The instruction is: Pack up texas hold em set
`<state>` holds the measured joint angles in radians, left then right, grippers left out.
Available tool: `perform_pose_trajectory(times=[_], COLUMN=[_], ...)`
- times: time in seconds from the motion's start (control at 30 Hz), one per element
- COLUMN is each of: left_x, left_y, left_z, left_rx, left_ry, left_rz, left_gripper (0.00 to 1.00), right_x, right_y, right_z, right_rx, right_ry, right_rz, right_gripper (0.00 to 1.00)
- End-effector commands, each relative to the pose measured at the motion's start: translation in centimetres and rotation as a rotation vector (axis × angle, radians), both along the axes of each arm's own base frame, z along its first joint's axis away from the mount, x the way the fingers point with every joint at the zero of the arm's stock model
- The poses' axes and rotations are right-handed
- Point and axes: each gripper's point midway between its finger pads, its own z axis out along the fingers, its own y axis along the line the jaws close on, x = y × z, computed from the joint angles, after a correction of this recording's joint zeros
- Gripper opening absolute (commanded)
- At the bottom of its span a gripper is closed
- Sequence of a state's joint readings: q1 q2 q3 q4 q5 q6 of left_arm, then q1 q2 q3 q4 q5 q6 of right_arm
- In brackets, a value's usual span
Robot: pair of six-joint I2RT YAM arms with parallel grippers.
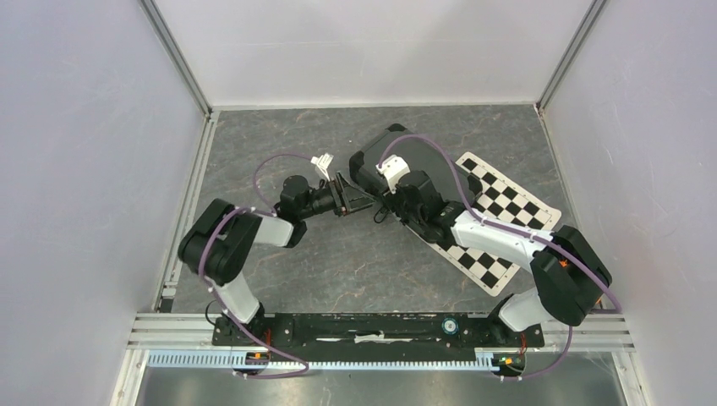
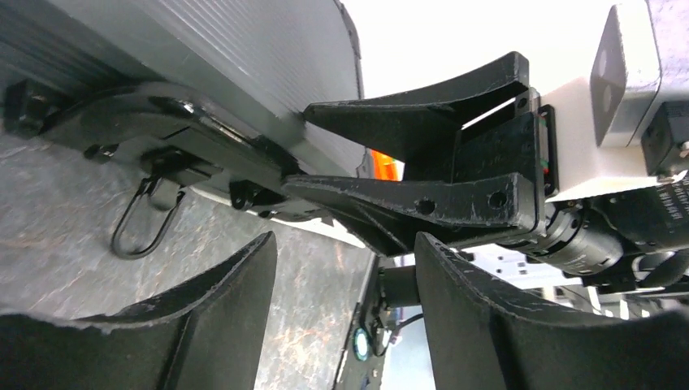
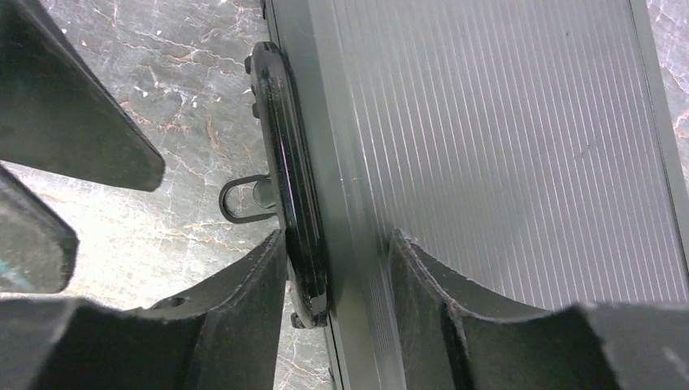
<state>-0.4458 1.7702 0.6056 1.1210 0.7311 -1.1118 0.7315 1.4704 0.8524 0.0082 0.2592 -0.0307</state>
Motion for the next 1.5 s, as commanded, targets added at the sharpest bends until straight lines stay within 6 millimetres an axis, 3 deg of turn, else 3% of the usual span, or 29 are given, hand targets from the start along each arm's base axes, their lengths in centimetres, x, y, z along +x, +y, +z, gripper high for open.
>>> perform_pose_trajectory(times=[0.0,0.13,0.27,0.37,0.43,0.57,0.63,1.27,1.47], left_x=[-0.9,-1.9,-1.8,-1.0,-0.3,0.6,1.2,2.0,0.8], left_y=[1.5,1.8,1.6,1.1,0.8,0.5,0.7,-1.1,-2.6], left_z=[-2.7,-5.3,-7.5,-8.1,-8.8,-10.0,-10.7,-13.1,-11.7], left_rx=[0.182,0.243,0.272,0.291,0.322,0.383,0.419,0.459,0.321], left_ry=[-0.004,0.100,0.169,0.129,0.086,0.023,0.003,-0.086,-0.037], left_rz=[0.054,0.076,0.123,0.129,0.119,0.091,0.095,-0.027,-0.098], left_gripper=[0.71,0.70,0.59,0.45,0.44,0.56,0.58,0.66,0.63], right_x=[-1.2,-1.3,-1.4,-1.4,-1.4,-1.6,-1.7,-2.0,-2.0], right_y=[-3.2,-2.7,-2.0,-1.6,-1.3,-1.0,-1.0,-0.3,-0.3], right_z=[-3.9,-3.9,-3.8,-3.7,-3.7,-3.7,-3.7,-3.7,-3.8], right_rx=[-0.130,-0.109,-0.078,-0.059,-0.051,-0.036,-0.033,0.014,0.015], right_ry=[0.111,0.109,0.110,0.111,0.114,0.117,0.115,0.134,0.139], right_rz=[-0.084,-0.068,-0.039,-0.023,-0.013,0.004,0.005,0.015,0.012], right_gripper=[0.50,0.49,0.49,0.48,0.48,0.47,0.47,0.46,0.45])
